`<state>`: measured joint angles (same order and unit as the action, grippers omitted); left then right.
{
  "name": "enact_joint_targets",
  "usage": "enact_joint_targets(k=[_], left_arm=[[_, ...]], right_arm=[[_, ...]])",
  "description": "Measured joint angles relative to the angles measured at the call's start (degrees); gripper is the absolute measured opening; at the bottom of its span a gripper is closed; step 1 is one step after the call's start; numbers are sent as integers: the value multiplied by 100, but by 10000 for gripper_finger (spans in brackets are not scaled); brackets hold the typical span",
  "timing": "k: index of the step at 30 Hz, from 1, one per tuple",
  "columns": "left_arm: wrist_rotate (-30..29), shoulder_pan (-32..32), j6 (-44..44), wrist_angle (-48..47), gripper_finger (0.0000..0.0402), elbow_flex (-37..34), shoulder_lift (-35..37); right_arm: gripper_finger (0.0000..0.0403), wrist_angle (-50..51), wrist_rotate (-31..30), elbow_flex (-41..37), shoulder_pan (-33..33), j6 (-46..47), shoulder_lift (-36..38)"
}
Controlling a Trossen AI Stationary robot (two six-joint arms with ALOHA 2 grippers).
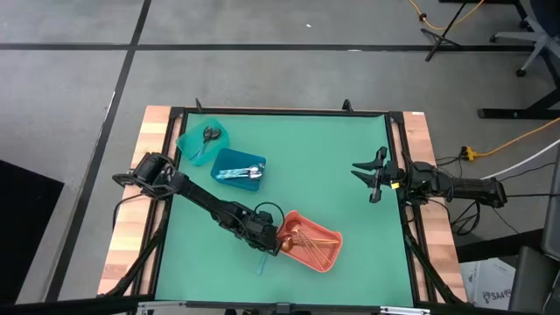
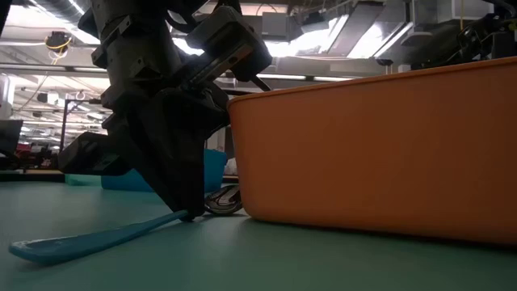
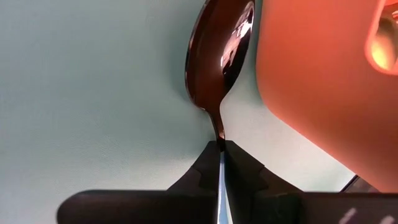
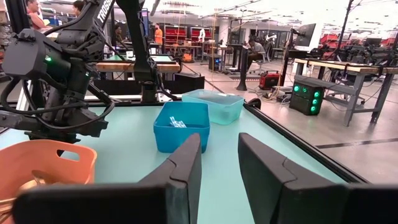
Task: Sort silverware by color (type)
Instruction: Put the blue spoon into the transparent green bin
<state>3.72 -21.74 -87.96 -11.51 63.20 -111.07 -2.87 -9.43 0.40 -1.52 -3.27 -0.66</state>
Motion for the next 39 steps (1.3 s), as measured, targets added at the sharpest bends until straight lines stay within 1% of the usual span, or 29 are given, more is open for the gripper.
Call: enact_joint_targets(k=[20,33,39], left_arm=[[46,-4,7,-275,2,4,75],[-203,50,162,-1381,0,-7,605],[-604,71,284,-1900,0,-7,936]], right_arm=[[97,0,0,0,-1,0,0],[97,2,0,0,-1,0,1],[97,2,1,0,-2,0,0]])
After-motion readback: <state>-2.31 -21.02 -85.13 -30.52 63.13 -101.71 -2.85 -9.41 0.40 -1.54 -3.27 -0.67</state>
